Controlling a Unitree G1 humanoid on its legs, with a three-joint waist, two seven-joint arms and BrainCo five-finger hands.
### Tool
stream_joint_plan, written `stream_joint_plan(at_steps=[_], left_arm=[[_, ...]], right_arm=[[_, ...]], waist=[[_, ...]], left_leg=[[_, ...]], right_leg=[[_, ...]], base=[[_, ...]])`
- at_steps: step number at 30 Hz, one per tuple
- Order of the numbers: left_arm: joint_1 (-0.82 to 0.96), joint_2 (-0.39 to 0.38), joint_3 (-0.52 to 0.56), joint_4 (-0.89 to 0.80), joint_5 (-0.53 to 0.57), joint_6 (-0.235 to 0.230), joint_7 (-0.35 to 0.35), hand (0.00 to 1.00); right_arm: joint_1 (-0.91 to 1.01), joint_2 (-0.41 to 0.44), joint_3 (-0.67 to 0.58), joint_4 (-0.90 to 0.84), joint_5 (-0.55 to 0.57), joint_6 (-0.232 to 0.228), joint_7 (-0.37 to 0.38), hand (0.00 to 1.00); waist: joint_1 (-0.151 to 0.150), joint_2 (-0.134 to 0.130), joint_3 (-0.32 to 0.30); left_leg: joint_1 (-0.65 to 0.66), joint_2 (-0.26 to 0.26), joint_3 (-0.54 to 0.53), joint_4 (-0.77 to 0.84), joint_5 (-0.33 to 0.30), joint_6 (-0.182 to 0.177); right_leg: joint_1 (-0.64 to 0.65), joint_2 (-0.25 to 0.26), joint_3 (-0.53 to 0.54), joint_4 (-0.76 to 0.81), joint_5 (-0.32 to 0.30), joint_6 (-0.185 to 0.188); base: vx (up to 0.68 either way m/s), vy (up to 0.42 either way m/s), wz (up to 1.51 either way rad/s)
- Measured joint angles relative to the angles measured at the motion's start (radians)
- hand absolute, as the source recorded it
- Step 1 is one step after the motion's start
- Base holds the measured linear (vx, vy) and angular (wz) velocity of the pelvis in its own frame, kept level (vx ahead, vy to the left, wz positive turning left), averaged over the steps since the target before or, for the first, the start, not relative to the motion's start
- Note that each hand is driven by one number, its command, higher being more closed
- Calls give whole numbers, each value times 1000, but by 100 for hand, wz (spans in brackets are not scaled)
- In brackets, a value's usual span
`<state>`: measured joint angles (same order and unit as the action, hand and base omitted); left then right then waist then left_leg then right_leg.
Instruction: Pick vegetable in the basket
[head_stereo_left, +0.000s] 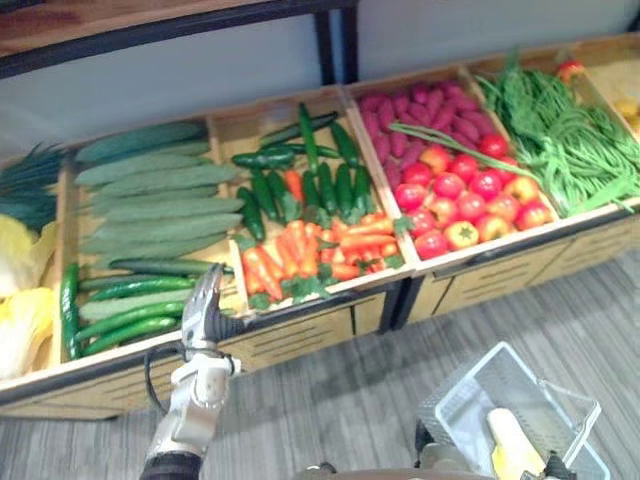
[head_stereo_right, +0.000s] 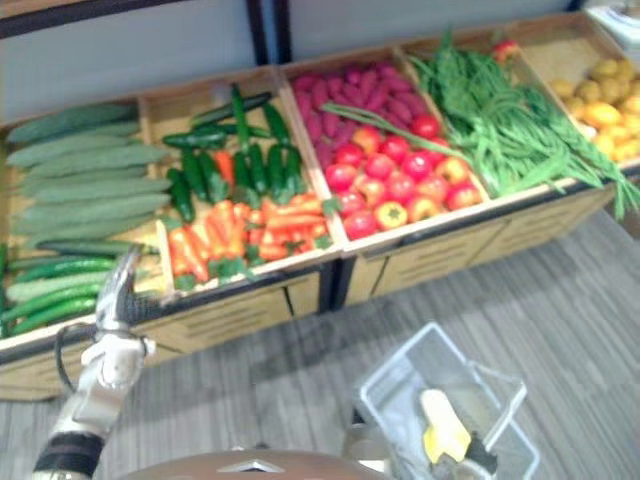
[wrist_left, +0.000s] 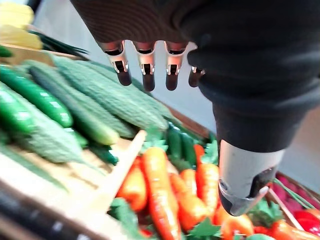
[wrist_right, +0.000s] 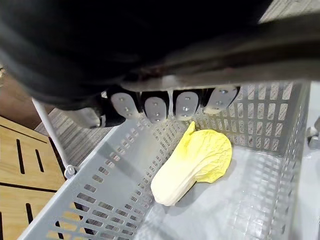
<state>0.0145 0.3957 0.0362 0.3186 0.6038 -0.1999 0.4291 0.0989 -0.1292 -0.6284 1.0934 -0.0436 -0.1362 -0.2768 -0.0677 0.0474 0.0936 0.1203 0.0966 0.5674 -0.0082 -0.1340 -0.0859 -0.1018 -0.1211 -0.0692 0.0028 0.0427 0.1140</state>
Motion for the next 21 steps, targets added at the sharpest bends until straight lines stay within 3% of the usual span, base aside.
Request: stream_joint_plan(at_steps=[4, 10, 14, 19, 21], left_arm=[[-116, 42, -68, 4, 7, -7, 1, 0], [-275, 93, -157, 89, 9, -9, 8, 0], [-356, 154, -238, 92, 6, -20, -3, 0], [-434, 194, -321, 136, -14, -80, -79, 0], [-449, 197, -354, 154, -45, -83, -109, 0]], right_arm=[[-8, -20, 15, -30, -1, -2, -1, 100], [-31, -23, 70, -73, -20, -8, -3, 100], [-44, -22, 88, -106, -33, -9, -2, 100], [-59, -22, 90, -109, -34, -9, -2, 100], [-57, -22, 89, -109, -34, -9, -2, 100]], waist=[[-18, 29, 22], [-64, 38, 57], [-65, 35, 90], [-68, 39, 105], [-70, 39, 107]], left_leg=[[-13, -3, 37, 16, -21, 1], [-34, 0, 101, 37, -40, -5], [-45, 5, 123, 47, -43, -9], [-44, 13, 137, 48, -47, -16], [-44, 13, 138, 48, -48, -17]], right_leg=[[-48, 5, 74, 1, 17, 4], [-101, 19, 136, 2, 35, 2], [-127, 29, 184, 0, 48, 0], [-140, 45, 220, 0, 56, -4], [-141, 46, 222, 1, 56, -4]], base=[[-31, -18, -52], [-41, -44, -34], [-21, -55, -31], [-18, -62, -18], [-25, -44, -3]])
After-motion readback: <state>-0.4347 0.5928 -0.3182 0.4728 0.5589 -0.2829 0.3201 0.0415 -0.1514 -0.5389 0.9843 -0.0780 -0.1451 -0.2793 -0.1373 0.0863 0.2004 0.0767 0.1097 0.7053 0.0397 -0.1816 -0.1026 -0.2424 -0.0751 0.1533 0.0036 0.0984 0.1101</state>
